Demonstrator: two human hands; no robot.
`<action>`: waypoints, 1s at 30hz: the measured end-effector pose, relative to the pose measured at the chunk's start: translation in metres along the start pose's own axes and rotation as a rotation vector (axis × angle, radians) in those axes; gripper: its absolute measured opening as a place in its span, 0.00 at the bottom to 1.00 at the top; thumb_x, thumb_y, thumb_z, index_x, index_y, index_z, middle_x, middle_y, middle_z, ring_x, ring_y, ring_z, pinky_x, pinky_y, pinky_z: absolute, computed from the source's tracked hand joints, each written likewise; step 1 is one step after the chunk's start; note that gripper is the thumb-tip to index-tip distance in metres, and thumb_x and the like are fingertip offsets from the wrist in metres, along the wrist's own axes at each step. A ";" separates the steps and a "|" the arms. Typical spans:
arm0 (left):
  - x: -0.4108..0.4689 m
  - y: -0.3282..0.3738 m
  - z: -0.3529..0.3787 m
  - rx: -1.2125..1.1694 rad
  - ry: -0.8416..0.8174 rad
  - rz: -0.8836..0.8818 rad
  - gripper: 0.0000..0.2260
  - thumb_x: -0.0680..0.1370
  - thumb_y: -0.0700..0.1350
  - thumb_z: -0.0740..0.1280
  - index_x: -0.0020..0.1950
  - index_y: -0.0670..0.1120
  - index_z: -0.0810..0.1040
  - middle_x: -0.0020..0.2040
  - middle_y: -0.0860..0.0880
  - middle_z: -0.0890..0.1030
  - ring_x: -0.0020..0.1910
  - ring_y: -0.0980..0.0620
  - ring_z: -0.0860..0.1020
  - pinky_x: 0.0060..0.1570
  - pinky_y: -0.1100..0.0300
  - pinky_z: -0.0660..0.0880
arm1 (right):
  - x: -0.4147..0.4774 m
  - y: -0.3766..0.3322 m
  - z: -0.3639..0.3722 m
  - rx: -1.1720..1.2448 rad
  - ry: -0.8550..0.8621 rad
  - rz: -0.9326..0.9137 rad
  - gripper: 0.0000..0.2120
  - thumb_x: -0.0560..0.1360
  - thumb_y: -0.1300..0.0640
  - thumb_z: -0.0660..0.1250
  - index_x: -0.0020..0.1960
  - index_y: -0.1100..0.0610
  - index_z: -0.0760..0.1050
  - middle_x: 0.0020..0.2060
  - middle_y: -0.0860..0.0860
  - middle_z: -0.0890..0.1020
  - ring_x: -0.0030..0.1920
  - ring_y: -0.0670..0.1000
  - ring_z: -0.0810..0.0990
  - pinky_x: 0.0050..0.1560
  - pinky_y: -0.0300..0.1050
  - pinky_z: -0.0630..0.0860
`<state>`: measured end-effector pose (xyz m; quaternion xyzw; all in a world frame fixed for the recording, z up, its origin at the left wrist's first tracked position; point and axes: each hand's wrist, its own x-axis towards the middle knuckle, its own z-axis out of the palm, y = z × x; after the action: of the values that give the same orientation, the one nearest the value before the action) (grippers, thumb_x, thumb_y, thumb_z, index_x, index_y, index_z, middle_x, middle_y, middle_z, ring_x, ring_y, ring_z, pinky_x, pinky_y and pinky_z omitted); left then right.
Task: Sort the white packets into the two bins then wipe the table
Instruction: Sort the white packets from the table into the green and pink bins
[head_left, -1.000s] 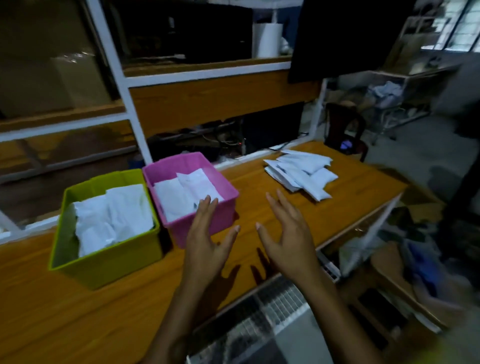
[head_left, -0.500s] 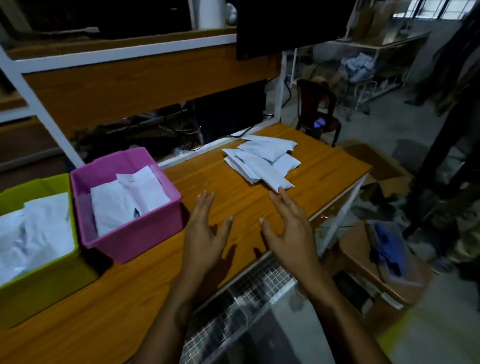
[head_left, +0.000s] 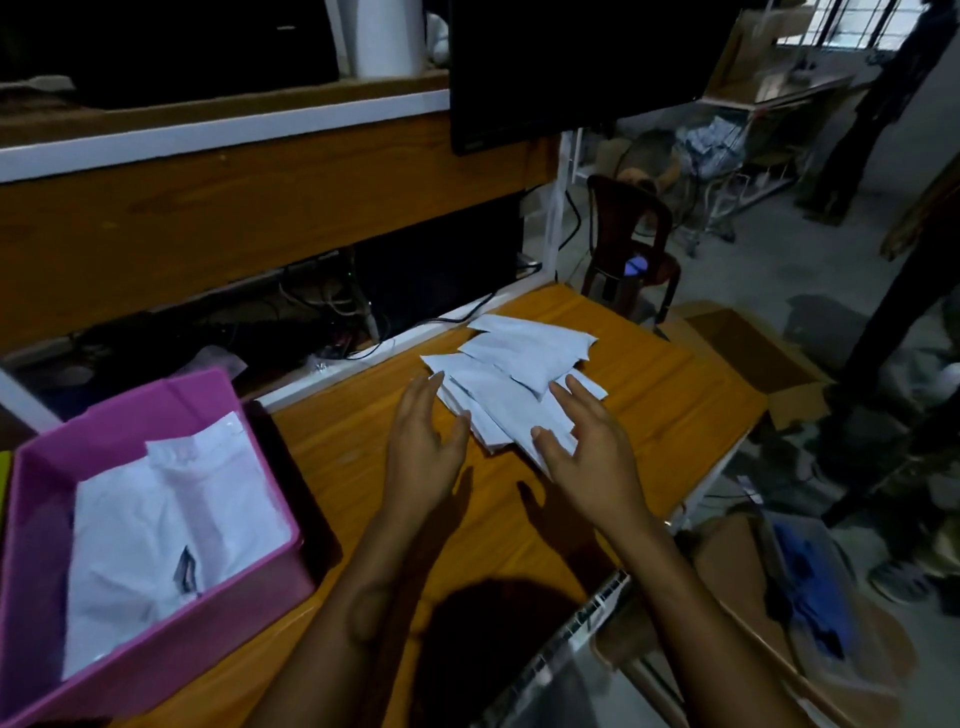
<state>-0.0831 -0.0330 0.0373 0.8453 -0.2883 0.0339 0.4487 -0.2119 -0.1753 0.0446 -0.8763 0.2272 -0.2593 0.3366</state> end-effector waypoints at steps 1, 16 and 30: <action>0.010 -0.001 0.007 -0.005 0.000 -0.009 0.24 0.79 0.49 0.66 0.74 0.48 0.66 0.75 0.47 0.65 0.74 0.48 0.63 0.69 0.53 0.63 | 0.011 0.006 0.002 0.001 -0.015 0.000 0.26 0.78 0.50 0.65 0.74 0.51 0.65 0.76 0.49 0.63 0.75 0.52 0.61 0.64 0.42 0.67; 0.088 0.006 0.174 0.419 -0.186 -0.352 0.30 0.80 0.55 0.57 0.77 0.41 0.55 0.77 0.37 0.56 0.77 0.38 0.54 0.75 0.47 0.48 | 0.227 0.096 0.059 -0.228 -0.275 -0.121 0.22 0.78 0.53 0.65 0.71 0.57 0.70 0.72 0.55 0.70 0.71 0.57 0.67 0.68 0.50 0.66; 0.129 -0.029 0.186 0.555 -0.190 -0.383 0.27 0.78 0.50 0.58 0.76 0.45 0.59 0.79 0.42 0.52 0.77 0.38 0.48 0.73 0.39 0.50 | 0.247 0.165 0.123 -0.383 -0.483 -0.326 0.26 0.78 0.47 0.63 0.74 0.52 0.66 0.75 0.57 0.65 0.71 0.60 0.67 0.68 0.52 0.67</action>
<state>0.0020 -0.2240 -0.0537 0.9731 -0.1448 -0.0527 0.1713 0.0141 -0.3688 -0.0762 -0.9843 0.0429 -0.0475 0.1643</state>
